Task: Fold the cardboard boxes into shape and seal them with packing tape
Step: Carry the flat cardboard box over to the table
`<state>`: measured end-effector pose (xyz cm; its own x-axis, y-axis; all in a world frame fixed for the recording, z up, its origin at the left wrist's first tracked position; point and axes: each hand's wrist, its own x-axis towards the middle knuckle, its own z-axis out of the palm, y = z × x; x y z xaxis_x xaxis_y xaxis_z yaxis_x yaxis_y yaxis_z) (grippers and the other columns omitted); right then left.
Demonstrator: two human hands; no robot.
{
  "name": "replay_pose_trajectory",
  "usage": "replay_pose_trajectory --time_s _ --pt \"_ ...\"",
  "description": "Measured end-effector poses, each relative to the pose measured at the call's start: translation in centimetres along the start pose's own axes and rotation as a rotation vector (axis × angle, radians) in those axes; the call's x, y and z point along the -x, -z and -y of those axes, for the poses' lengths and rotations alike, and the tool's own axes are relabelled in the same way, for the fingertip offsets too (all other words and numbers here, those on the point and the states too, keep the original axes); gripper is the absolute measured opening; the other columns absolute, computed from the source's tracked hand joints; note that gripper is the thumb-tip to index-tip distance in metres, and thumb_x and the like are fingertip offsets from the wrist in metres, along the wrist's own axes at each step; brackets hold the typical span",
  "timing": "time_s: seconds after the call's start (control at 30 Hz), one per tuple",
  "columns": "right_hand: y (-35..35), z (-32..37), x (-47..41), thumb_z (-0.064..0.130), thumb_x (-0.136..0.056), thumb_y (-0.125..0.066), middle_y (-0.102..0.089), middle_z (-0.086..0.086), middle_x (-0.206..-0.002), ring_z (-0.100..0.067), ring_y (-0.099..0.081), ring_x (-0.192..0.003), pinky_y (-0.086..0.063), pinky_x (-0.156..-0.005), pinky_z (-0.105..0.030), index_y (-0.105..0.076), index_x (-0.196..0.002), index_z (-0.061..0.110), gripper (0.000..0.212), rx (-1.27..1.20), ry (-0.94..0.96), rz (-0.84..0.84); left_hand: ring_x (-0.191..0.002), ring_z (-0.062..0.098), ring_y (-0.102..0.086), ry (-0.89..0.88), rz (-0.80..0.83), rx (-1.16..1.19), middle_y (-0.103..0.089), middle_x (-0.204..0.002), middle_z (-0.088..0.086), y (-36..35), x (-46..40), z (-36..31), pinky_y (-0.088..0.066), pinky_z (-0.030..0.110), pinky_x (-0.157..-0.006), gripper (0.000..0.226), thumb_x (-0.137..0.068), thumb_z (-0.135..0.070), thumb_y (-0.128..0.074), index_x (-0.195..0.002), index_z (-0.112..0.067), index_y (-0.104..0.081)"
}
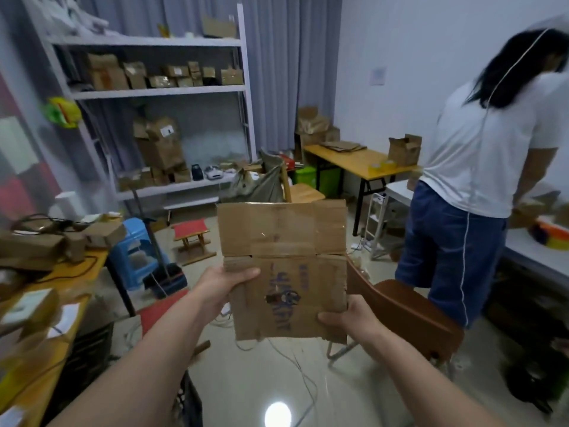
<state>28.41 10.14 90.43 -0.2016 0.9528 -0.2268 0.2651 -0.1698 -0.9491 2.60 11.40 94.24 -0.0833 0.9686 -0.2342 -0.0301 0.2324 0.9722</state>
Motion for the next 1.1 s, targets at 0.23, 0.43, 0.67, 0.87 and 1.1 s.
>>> replay_pose_trajectory --time_s 0.23,0.43,0.67,0.87,1.1 --pt "-0.2 3.5 -8.6 0.019 -0.09 -0.064 -0.065 -0.005 -0.111 -0.019 -0.065 -0.097 -0.053 -0.09 -0.038 -0.059 -0.125 0.012 0.037 0.448 -0.02 -0.073 -0.089 0.023 -0.069 -0.144 -0.152 -0.224 -0.074 -0.093 0.002 4.7 -7.5 -5.5 -0.054 0.043 -0.086 0.024 -0.072 -0.016 -0.082 -0.094 -0.018 -0.073" --pt "-1.1 7.5 -14.7 0.027 -0.084 -0.07 -0.03 -0.006 -0.153 -0.023 -0.031 -0.14 -0.035 -0.111 -0.048 -0.017 -0.151 0.02 0.086 0.554 0.142 -0.31 -0.085 0.017 -0.067 -0.207 -0.197 -0.535 -0.072 -0.088 -0.005 7.1 -13.9 -8.0 -0.054 0.036 -0.084 0.019 -0.071 -0.02 -0.084 -0.083 -0.025 -0.07" --pt "-4.7 10.8 -24.0 0.031 -0.08 -0.074 -0.019 0.002 -0.155 -0.018 -0.016 -0.143 -0.02 -0.117 -0.044 -0.008 -0.152 0.027 0.098 0.713 0.242 -0.268 -0.064 -0.002 -0.063 -0.272 -0.123 -0.768 -0.067 -0.064 -0.018 8.2 -19.0 -7.6 -0.046 0.019 -0.056 0.022 -0.066 -0.025 -0.087 -0.065 -0.034 -0.067" --pt "-4.7 11.2 -33.2 0.014 -0.08 -0.069 -0.06 0.004 -0.116 -0.021 -0.058 -0.108 -0.053 -0.088 -0.044 -0.049 -0.129 0.03 0.055 0.637 0.161 -0.08 -0.064 -0.009 -0.064 -0.205 -0.061 -0.845 -0.069 -0.07 -0.027 9.4 -26.3 -7.8 -0.052 0.015 -0.056 0.022 -0.066 -0.02 -0.086 -0.065 -0.035 -0.071" --pt "4.3 13.4 -43.8 0.018 -0.087 -0.064 -0.071 -0.003 -0.083 -0.017 -0.068 -0.079 -0.056 -0.078 -0.041 -0.072 -0.08 0.013 0.012 0.571 0.116 -0.052 -0.082 0.007 -0.063 -0.261 -0.133 -0.948 -0.067 -0.085 -0.012 2.5 -39.6 -13.5 -0.057 0.037 -0.073 0.022 -0.068 -0.027 -0.084 -0.077 -0.032 -0.065"
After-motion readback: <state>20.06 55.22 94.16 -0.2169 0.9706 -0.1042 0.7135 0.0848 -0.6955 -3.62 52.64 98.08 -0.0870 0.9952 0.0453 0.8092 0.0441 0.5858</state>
